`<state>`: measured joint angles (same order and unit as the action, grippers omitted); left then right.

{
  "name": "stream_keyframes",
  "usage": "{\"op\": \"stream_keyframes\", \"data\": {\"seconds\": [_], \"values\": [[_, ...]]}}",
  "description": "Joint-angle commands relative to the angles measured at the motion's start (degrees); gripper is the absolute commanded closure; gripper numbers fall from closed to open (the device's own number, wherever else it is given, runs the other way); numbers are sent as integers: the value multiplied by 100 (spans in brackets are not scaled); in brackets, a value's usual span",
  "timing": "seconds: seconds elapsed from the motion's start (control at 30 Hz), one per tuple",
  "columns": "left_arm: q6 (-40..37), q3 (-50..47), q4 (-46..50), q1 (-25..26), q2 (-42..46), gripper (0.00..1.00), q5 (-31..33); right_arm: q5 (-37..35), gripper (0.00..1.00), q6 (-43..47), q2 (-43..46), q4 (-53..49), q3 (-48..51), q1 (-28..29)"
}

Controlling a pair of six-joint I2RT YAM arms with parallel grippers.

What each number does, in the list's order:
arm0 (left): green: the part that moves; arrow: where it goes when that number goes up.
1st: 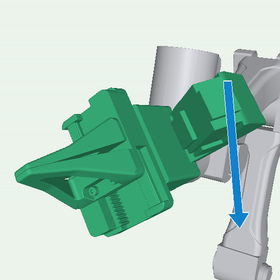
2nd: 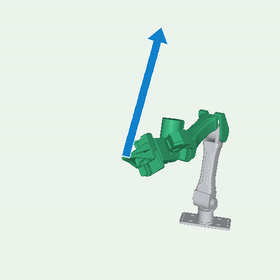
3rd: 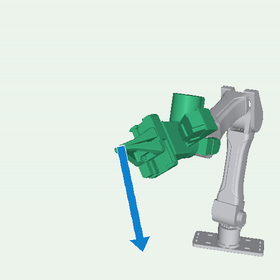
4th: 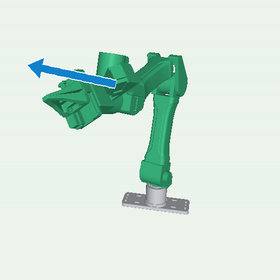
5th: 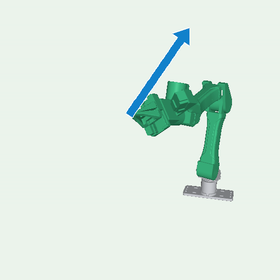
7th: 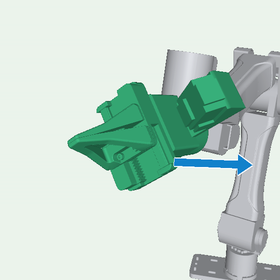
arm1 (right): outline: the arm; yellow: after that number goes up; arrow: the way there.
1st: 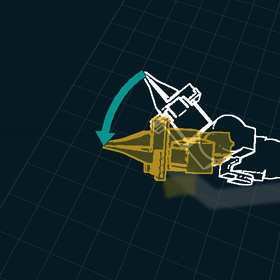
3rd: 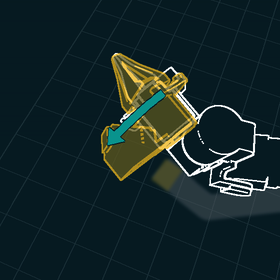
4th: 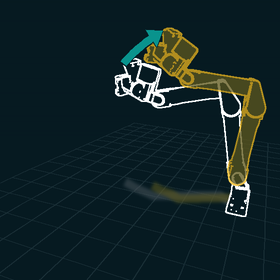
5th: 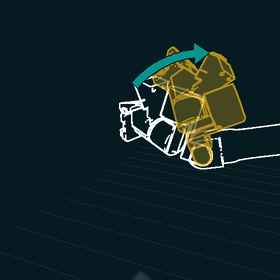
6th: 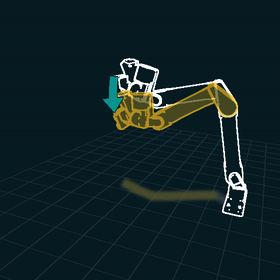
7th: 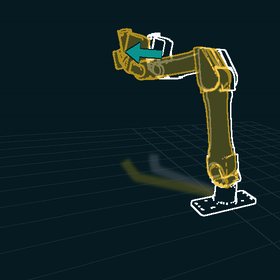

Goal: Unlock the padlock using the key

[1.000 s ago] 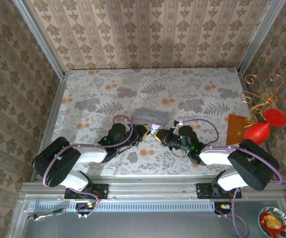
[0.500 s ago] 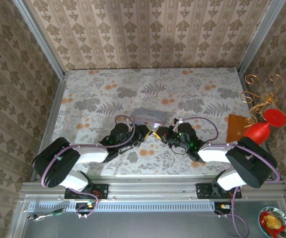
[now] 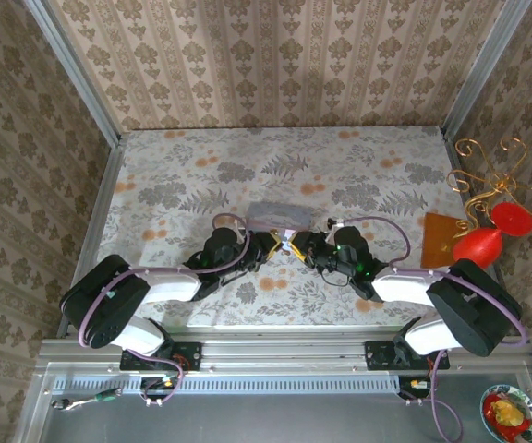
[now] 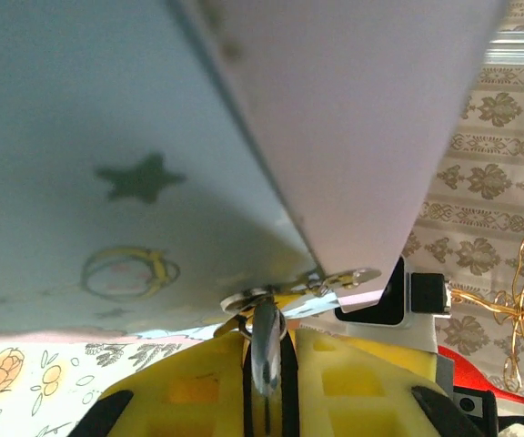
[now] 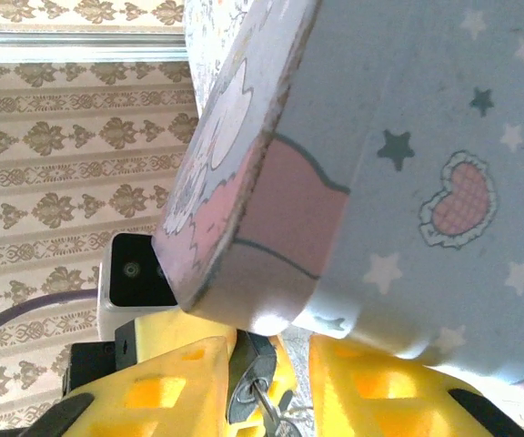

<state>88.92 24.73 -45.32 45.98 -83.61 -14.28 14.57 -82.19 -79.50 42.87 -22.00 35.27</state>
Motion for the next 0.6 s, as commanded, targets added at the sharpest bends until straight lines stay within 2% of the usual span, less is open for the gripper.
{"op": "stream_keyframes", "data": {"seconds": [0.0, 0.13, 0.3, 0.57], "values": [[-113, -56, -337, -114, 179, 100, -205, -38, 68, 118, 184, -247, 90, -55], [-77, -40, -416, -161, 181, 100, -171, -117, 63, -205, 353, -219, 316, 17], [-45, -12, -564, -161, 70, 100, -202, -320, 63, -284, 625, -455, 349, 300], [-34, 5, -610, -146, 21, 100, -250, -244, 72, -439, 411, -121, 249, 375]]}}
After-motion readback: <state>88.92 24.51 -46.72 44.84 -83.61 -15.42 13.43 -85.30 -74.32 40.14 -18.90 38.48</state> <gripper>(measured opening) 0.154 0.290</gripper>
